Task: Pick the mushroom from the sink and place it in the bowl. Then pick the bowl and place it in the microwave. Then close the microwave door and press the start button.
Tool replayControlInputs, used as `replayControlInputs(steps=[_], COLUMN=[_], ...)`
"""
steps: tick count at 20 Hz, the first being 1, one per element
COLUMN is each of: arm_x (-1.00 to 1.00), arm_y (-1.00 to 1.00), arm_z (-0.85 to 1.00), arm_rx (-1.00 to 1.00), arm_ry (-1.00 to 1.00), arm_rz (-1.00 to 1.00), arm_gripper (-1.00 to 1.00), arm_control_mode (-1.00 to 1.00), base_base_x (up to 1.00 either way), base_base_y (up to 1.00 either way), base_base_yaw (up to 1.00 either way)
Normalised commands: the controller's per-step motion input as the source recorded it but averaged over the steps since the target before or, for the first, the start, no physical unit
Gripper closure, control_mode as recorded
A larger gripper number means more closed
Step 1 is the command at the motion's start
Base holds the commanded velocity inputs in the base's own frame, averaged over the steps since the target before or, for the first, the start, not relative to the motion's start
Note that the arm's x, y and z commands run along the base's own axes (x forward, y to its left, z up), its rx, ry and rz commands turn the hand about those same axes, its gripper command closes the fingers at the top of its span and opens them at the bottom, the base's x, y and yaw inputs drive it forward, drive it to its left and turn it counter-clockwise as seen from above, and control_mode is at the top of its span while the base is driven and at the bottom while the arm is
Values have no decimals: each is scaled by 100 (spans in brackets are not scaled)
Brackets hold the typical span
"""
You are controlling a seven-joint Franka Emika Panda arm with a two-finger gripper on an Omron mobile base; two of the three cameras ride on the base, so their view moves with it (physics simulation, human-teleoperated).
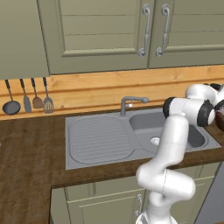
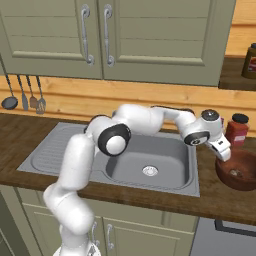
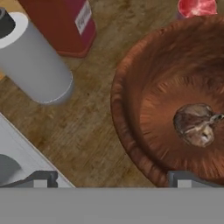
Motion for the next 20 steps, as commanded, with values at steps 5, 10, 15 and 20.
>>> replayControlInputs(steps=[5,10,15,20], arm_x=[0,2,5,0], arm_y=[-11,-1,-21,-40], arm_z=[12,3,0,-3], arm_rx=[0,0,0,1], arm_ry=[20,18,2,0], arm_rz=[6,9,23,27], arm_gripper=[-100,-100,-100,-100], arm_control_mode=[-100,-100,-100,-100], base_base_x=[0,0,0,0], base_base_y=[0,0,0,0], base_base_yaw=[0,0,0,0])
